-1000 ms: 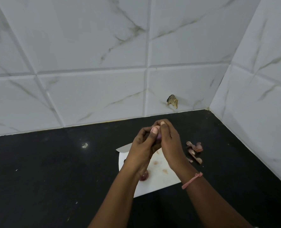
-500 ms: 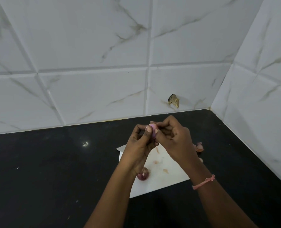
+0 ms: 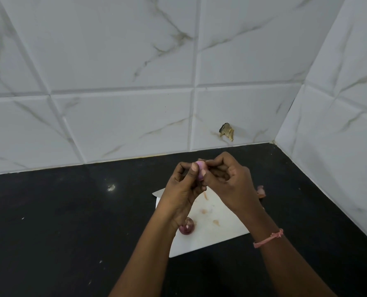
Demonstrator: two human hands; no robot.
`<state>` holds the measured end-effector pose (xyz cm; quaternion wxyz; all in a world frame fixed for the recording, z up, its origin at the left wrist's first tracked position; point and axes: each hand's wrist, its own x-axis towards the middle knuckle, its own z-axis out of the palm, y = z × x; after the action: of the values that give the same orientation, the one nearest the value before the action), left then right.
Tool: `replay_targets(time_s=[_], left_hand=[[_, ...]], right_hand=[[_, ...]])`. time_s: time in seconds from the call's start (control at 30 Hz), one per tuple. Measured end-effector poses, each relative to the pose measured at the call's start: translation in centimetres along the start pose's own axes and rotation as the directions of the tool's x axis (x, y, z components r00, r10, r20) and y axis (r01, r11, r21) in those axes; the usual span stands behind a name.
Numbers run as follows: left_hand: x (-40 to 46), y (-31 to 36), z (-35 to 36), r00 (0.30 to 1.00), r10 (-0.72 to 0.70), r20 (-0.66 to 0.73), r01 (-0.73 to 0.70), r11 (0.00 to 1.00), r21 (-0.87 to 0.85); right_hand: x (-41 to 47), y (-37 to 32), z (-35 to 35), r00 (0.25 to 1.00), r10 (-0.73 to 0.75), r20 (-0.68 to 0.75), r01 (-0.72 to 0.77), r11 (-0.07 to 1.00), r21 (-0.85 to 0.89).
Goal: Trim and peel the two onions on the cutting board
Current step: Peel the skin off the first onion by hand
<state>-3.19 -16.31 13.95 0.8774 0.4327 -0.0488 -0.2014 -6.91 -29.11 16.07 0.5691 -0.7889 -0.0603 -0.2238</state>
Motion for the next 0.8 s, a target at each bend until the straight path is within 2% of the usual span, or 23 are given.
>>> replay_targets(time_s=[0.27,0.5,0.7,0.8], left_hand=[[-0.3,0.1,0.1,1.0,-0.006,0.0,0.006,1.0,-0.012],[-0.4,0.3,0.4,0.999,-0.045,-0.029,0.042,0.996,-0.08],[-0.3,0.5,0.4,0.997,-0.041,-0.061,0.033,0.991,-0.128],[-0.4,0.5,0.4,0.995,-0.056,-0.088,0.043,0.989,-0.142]], right_hand=[[-0.3,-0.1,0.4,0.997,-0.065,-0.049,0.064,0.998,-0.01],[-0.2,0.9,0.3,0.992,-0.078,-0.096,0.064,0.988,-0.143],[-0.9,0.2,1.0,0.991,-0.072,-0.115,0.068,0.997,-0.036],[-1.1,0.6,1.2,0.987,-0.119,-0.111,0.11,0.991,-0.082]])
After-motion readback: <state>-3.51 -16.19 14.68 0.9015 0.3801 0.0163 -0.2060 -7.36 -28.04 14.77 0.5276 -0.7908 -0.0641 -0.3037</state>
